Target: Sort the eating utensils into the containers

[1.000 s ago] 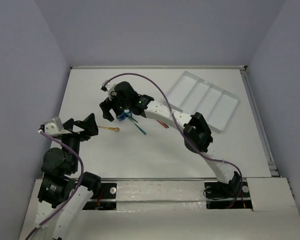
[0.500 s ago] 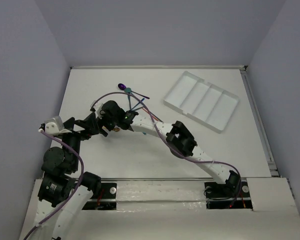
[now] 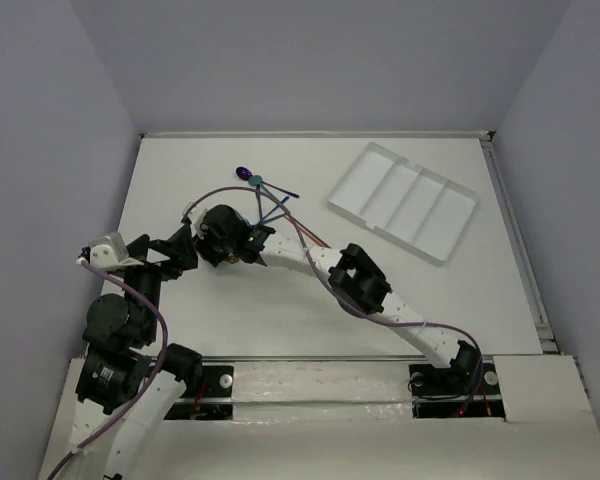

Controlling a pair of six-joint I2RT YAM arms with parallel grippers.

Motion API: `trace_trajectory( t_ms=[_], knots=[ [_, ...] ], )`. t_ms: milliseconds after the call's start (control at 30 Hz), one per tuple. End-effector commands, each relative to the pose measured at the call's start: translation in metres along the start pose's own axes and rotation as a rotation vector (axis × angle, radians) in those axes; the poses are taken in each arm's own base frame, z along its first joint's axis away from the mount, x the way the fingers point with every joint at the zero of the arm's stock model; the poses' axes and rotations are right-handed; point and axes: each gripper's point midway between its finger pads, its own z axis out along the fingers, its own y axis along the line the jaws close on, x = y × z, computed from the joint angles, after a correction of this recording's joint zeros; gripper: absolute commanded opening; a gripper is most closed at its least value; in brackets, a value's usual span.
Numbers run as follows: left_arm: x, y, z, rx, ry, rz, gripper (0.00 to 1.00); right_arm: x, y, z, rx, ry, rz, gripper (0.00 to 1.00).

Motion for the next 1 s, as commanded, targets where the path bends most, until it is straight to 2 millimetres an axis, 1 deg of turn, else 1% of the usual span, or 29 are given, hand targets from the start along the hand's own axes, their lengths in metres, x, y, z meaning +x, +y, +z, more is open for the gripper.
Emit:
trace_trajectory(
  t_ms=[0,67,100,133,233,367,400,433,467,500,533,600,667,700,733,767,800,867,900,967],
  knots=[
    [-0.009,-0.006,0.002,0.021,-0.038,-0.021,0.99,0.025,0.017,0.014,-0.029,0.023,-0.009,0.5],
    [-0.008,-0.006,0.003,0.024,-0.036,-0.021,0.99,0.024,0.017,0.013,-0.03,0.012,-0.001,0.42],
    [-0.008,-0.006,0.003,0.023,-0.035,-0.02,0.99,0.026,0.019,0.011,-0.038,0.015,0.001,0.39],
    [-0.007,-0.007,0.003,0.026,-0.033,-0.019,0.99,0.023,0.02,0.011,-0.045,0.004,0.002,0.36],
    [-0.008,-0.006,0.003,0.022,-0.037,-0.021,0.99,0.024,0.028,0.009,-0.088,0.012,0.004,0.35],
    [-0.009,-0.005,0.001,0.021,-0.043,-0.022,0.99,0.03,0.032,0.009,-0.107,0.027,0.015,0.21],
    [-0.01,-0.005,0.001,0.022,-0.046,-0.023,0.99,0.032,0.033,0.009,-0.112,0.031,0.017,0.19],
    [-0.01,-0.005,0.001,0.02,-0.045,-0.022,0.99,0.033,0.034,0.007,-0.117,0.036,0.024,0.14],
    [-0.009,-0.005,0.001,0.02,-0.043,-0.022,0.99,0.032,0.035,0.006,-0.121,0.033,0.027,0.14],
    [-0.01,-0.005,0.001,0.02,-0.045,-0.024,0.99,0.028,0.041,0.005,-0.128,0.02,0.023,0.06],
    [-0.01,-0.005,0.001,0.022,-0.046,-0.025,0.99,0.027,0.042,0.004,-0.13,0.015,0.026,0.02],
    [-0.01,-0.007,0.001,0.029,-0.043,-0.026,0.99,0.016,0.041,-0.001,-0.126,-0.008,0.037,0.0],
    [-0.011,-0.006,0.0,0.027,-0.046,-0.027,0.99,-0.001,0.042,-0.005,-0.126,-0.053,0.047,0.0],
    [-0.011,-0.006,0.0,0.027,-0.047,-0.028,0.99,-0.015,0.042,-0.011,-0.126,-0.085,0.05,0.0],
    [-0.011,-0.006,0.0,0.026,-0.048,-0.028,0.99,-0.03,0.04,-0.013,-0.12,-0.133,0.049,0.0],
    [-0.011,-0.006,0.0,0.028,-0.049,-0.029,0.99,-0.047,0.041,-0.02,-0.117,-0.171,0.102,0.0],
    [-0.011,-0.006,0.0,0.024,-0.048,-0.028,0.99,-0.07,0.041,-0.024,-0.119,-0.248,0.114,0.0],
    [-0.011,-0.005,0.0,0.022,-0.046,-0.027,0.99,-0.095,0.043,-0.033,-0.133,-0.321,0.173,0.0],
    [-0.01,-0.005,0.0,0.02,-0.044,-0.027,0.99,-0.118,0.043,-0.043,-0.14,-0.387,0.182,0.0],
    [-0.01,-0.004,0.0,0.017,-0.045,-0.027,0.99,-0.139,0.042,-0.054,-0.137,-0.443,0.217,0.0]
  ],
)
